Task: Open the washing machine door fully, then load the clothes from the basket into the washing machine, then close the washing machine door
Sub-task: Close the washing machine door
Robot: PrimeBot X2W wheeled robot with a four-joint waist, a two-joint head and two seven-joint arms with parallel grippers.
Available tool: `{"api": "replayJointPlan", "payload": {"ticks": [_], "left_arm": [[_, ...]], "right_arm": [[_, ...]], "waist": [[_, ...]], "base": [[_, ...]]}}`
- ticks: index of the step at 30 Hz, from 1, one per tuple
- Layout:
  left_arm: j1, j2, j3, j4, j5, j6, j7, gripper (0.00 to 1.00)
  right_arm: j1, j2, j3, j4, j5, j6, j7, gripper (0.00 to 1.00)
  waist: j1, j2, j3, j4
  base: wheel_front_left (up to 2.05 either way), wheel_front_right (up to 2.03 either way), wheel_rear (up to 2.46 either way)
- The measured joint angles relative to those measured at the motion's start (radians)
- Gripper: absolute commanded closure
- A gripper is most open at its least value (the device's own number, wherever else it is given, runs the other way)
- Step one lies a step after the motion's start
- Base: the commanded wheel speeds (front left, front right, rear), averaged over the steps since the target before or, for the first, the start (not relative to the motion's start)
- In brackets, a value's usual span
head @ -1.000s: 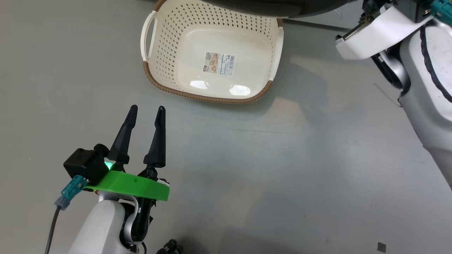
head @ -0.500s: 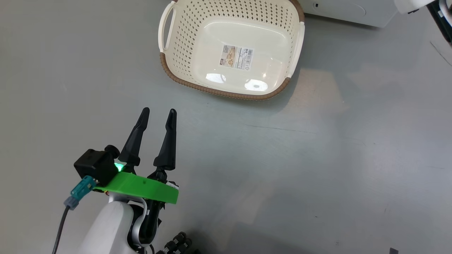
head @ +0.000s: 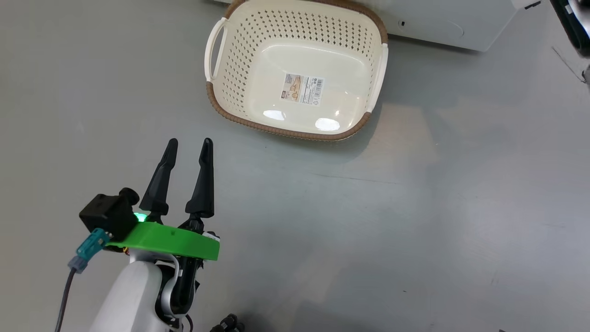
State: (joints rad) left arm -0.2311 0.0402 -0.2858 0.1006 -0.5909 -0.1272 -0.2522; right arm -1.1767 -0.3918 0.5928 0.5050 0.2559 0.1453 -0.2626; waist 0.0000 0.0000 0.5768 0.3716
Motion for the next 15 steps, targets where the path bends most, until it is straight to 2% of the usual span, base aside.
{"api": "replayJointPlan", "payload": {"ticks": [2, 5, 8, 9, 10, 11, 12, 15], "left_arm": [[-0.001, -0.001, 0.025, 0.010, 0.000, 0.000, 0.000, 0.00], [-0.002, -0.001, 0.046, 0.027, 0.010, 0.000, 0.000, 0.00], [-0.003, 0.000, 0.069, 0.051, 0.012, 0.000, 0.000, 0.00], [-0.003, 0.000, 0.075, 0.058, 0.013, 0.000, 0.000, 0.00], [-0.003, 0.000, 0.081, 0.061, 0.013, 0.000, 0.000, 0.00], [-0.003, 0.001, 0.088, 0.064, 0.014, 0.000, 0.000, 0.00], [-0.003, 0.003, 0.094, 0.068, 0.016, 0.000, 0.000, 0.00], [-0.002, 0.008, 0.126, 0.081, 0.018, 0.000, 0.000, 0.00]], "right_arm": [[0.036, 0.013, -0.010, -0.049, 0.011, -0.014, 0.000, 1.00], [0.122, 0.032, -0.012, -0.085, 0.017, -0.014, 0.000, 1.00], [0.205, 0.047, -0.026, -0.119, 0.017, -0.014, 0.001, 0.70], [0.228, 0.049, -0.029, -0.131, 0.017, -0.014, 0.001, 0.56], [0.250, 0.049, -0.033, -0.140, 0.017, -0.014, 0.001, 0.37], [0.272, 0.049, -0.040, -0.148, 0.017, -0.014, 0.001, 0.24], [0.293, 0.049, -0.047, -0.156, 0.017, -0.014, 0.001, 0.17], [0.357, 0.052, -0.070, -0.184, 0.017, -0.014, 0.001, 0.03]], "waist": [[0.0000, 0.0000, -0.017, -0.015], [0.0000, 0.0000, -0.037, -0.035], [0.0000, 0.0000, -0.063, -0.059], [0.0000, 0.0000, -0.073, -0.068], [0.0000, 0.0000, -0.083, -0.077], [0.0000, 0.0000, -0.094, -0.087], [0.0000, 0.0000, -0.105, -0.097], [0.0000, 0.0000, -0.138, -0.129]], "base": [[0.00, 0.00, 0.00], [0.00, 0.00, 0.00], [0.00, 0.00, 0.00], [0.00, 0.00, 0.00], [0.00, 0.00, 0.00], [0.00, 0.00, 0.00], [0.00, 0.00, 0.00], [0.00, 0.00, 0.00]]}}
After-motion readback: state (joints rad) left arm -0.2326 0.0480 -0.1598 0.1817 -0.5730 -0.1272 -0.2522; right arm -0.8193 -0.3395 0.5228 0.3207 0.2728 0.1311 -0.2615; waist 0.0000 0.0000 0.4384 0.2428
